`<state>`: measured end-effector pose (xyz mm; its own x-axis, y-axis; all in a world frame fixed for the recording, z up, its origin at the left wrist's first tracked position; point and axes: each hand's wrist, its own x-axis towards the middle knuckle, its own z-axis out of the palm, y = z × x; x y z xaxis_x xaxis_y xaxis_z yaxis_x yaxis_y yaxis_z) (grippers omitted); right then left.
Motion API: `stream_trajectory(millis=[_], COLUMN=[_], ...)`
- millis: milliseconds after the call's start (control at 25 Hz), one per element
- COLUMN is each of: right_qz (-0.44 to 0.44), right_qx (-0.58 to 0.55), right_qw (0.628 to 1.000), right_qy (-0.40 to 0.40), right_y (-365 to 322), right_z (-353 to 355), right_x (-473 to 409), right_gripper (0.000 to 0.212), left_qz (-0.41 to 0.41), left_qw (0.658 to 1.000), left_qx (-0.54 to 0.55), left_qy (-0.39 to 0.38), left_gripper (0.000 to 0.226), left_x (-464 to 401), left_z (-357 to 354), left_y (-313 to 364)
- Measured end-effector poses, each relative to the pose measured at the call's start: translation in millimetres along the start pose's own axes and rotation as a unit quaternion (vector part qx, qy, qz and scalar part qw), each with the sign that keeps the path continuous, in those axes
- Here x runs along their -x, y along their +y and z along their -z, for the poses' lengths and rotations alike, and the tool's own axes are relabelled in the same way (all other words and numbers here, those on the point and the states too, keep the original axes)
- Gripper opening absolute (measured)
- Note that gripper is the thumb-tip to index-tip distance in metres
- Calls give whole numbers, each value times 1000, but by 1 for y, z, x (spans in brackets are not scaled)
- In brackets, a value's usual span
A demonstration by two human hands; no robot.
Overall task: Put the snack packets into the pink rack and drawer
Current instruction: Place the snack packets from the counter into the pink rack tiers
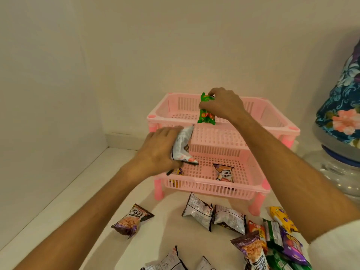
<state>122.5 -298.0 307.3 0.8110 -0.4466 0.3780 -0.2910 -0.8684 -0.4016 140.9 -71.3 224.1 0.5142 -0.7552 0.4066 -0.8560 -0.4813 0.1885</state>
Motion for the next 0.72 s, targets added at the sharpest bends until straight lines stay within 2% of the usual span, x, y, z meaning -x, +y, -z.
stream_trajectory(millis=[160,360,600,720], right_qz=[-47,-60,-58,-55], right_qx=[-2,28,47,83], right_qw=[999,996,989,989], right_qy=[-7,-57,-130,-112], right_y=[11,12,21,24], right_z=[-15,-30,-43,-37], right_x=[-19,-27,-26,-27], right_gripper=[45,31,26,22], left_qz=[13,35,42,58], left_qw=[996,992,991,991], left_qx=[10,1,-67,-83], left_qy=[84,122,109,88], left_gripper=[84,93,95,97], left_x=[-27,-69,-117,-135], left_z=[45,67,55,49], left_y=[-1,-12,-27,-41])
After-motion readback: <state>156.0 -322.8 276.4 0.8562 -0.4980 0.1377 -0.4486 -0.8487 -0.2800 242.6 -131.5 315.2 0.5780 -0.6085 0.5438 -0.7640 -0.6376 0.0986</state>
